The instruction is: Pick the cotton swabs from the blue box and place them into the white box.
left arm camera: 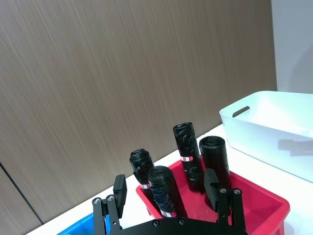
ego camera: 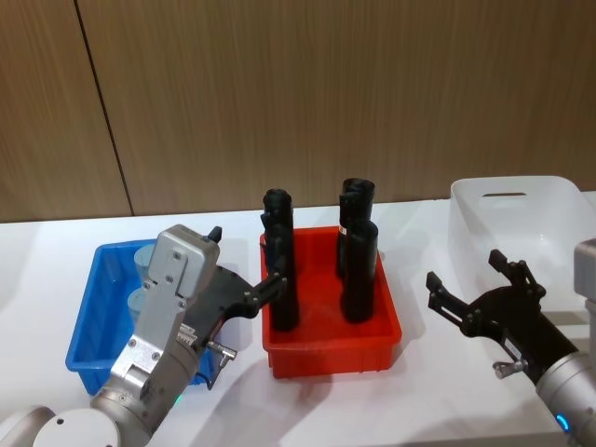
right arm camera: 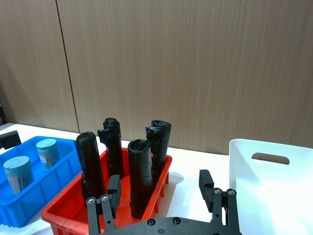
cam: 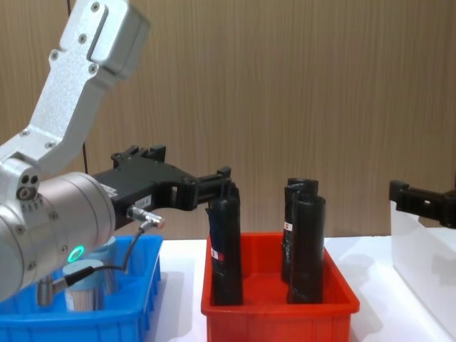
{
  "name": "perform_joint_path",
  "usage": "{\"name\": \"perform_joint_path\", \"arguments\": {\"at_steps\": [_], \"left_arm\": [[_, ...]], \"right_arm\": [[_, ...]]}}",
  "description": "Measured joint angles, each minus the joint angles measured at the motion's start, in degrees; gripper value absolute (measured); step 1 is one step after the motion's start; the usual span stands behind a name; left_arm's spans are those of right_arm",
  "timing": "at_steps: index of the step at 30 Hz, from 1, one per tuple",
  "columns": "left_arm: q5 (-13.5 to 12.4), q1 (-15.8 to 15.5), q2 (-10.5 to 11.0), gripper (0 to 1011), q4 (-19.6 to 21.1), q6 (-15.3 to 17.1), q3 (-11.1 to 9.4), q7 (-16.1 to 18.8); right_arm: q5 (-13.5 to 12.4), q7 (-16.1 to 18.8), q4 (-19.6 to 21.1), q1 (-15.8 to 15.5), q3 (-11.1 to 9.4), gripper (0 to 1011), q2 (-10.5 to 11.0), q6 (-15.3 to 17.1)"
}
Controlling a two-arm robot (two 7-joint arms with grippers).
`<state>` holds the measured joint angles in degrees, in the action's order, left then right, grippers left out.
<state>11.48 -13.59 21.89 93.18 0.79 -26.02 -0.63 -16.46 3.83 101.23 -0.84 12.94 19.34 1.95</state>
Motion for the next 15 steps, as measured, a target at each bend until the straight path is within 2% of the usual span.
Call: {"name": "perform_joint_path", "arguments": {"at_steps": [15], "left_arm": [[0.00, 0.00, 0.00, 1000, 0.00, 0.00, 0.00, 0.00]], "right_arm": [[0.00, 0.00, 0.00, 0.00, 0.00, 1002, 0.00, 0.00]]}}
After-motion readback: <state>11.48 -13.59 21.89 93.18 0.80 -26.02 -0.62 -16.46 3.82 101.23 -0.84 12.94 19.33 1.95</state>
